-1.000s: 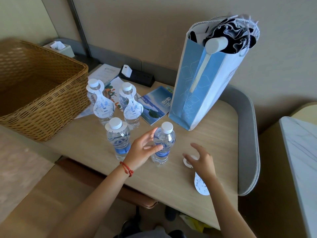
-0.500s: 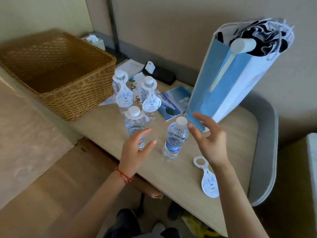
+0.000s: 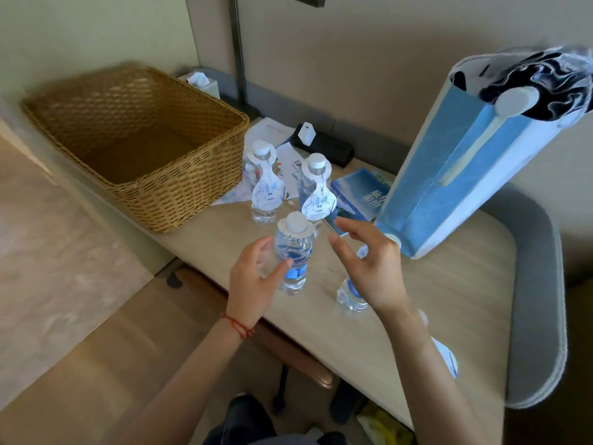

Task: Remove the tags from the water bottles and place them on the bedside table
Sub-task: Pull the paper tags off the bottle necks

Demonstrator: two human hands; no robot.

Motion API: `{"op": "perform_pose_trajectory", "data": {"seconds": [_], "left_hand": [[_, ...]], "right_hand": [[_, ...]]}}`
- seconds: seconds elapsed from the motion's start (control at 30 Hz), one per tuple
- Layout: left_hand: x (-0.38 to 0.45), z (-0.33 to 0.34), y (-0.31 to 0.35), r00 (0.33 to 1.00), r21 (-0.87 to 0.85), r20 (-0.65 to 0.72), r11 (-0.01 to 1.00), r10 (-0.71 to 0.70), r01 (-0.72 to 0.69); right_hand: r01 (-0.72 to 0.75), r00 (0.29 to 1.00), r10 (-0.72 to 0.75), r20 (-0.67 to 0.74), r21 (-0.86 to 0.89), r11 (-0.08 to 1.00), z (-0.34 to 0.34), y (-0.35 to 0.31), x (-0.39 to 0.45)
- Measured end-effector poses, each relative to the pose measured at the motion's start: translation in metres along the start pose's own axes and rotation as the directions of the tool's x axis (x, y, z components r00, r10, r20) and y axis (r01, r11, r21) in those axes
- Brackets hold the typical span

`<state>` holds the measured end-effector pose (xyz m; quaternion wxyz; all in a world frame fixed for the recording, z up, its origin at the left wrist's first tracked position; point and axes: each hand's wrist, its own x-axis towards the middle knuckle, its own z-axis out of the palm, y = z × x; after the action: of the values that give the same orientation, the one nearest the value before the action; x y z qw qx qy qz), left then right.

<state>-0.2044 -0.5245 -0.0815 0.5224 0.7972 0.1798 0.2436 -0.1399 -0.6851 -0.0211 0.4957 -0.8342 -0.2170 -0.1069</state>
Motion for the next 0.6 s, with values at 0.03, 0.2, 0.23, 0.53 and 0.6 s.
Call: {"op": "perform_pose_trajectory", "data": {"seconds": [0.03,0.2,0.23,0.53,0.6], "left_hand": [[0.005,-0.001,-0.003,0.999,-0.016,0.044,1.000,-0.017,0.017],[0.028,-0.001,-0.020,0.970,-0.083,0.241,0.995,-0.032,0.054],[0.031,-0.001,-0.022,0.964,-0.090,0.264,0.994,-0.030,0.055],[0.060,0.004,-0.039,0.889,-0.169,0.455,0.985,0.043,0.039],[0.063,0.002,-0.040,0.877,-0.198,0.478,0.978,0.046,0.057]], "right_hand": [[-0.021,1.000,0.021,-0.006,0.000,1.000,0.007,0.000,0.002],[-0.196,0.980,0.196,-0.042,0.000,0.981,0.035,0.004,0.009],[-0.235,0.971,0.235,-0.044,0.006,0.972,0.039,0.005,0.009],[-0.476,0.866,0.491,-0.100,0.142,0.868,0.060,0.000,0.017],[-0.512,0.839,0.538,-0.076,0.223,0.830,0.061,-0.003,0.017]]}}
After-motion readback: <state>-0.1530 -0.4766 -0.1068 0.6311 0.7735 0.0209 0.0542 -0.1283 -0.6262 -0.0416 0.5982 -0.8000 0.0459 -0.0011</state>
